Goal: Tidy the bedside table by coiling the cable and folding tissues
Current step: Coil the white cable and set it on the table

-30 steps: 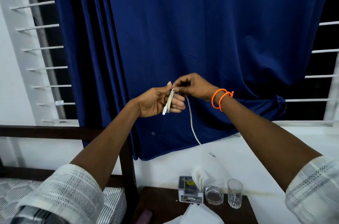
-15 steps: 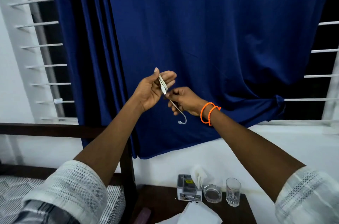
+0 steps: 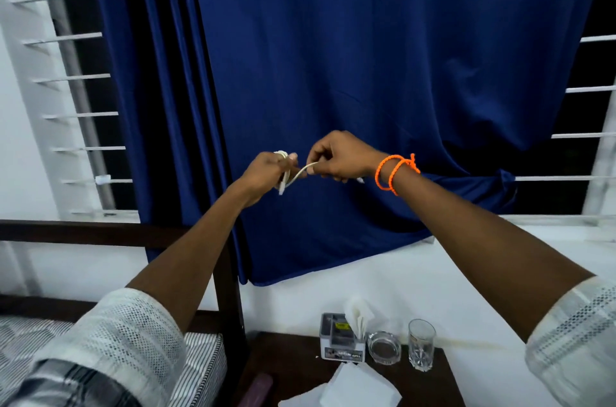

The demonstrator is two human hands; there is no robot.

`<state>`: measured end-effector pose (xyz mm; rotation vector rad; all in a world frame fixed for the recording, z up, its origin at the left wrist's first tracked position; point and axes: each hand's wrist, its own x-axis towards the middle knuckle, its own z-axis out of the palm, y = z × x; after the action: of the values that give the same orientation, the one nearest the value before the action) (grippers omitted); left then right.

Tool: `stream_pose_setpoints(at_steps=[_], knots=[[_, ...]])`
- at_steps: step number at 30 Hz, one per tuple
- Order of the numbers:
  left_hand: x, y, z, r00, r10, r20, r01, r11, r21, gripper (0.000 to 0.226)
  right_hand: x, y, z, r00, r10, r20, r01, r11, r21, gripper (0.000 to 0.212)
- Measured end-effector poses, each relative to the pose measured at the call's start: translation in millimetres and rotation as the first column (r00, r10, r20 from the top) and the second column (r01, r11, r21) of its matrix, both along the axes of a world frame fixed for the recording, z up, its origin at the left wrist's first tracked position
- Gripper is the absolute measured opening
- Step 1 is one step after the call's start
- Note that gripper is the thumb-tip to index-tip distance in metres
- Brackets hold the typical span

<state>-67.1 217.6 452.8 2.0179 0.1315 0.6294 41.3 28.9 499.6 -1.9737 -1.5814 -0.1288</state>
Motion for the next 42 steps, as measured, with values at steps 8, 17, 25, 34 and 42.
stream_pose_setpoints(at_steps=[8,17,25,34,42], knots=[[3.3,-22.1,-2.8,0.940,-0.342,0.007,0.321,0.874,-0.365,0.039,17.4,-0.4,14.7,0.998,0.048,0.036,-0.054,0.982,0.181,0.012],[-7.2,-44.4,11.4,0.879,-0.462,0.118,0.462,0.763,-0.452,0.069,19.1,3.2,1.4,0.967,0.114,-0.229,-0.052,0.964,0.259,0.017],[-13.6,-42.8,21.0,0.831,-0.482,0.279,0.547,0.612,-0.571,0.052,13.9,10.2,-28.7,0.755,0.230,-0.614,-0.092,0.964,0.248,0.024],[-10.1,-43.0,14.6,0.875,-0.369,0.313,0.484,0.678,-0.553,0.057,-6.2,15.6,-41.5,0.663,0.193,-0.723,-0.020,0.970,0.241,0.025],[-7.1,-44.2,17.9,0.880,-0.282,0.382,0.472,0.592,-0.653,0.047,-3.3,17.2,-45.2,0.585,0.266,-0.766,-0.025,0.950,0.311,0.023]])
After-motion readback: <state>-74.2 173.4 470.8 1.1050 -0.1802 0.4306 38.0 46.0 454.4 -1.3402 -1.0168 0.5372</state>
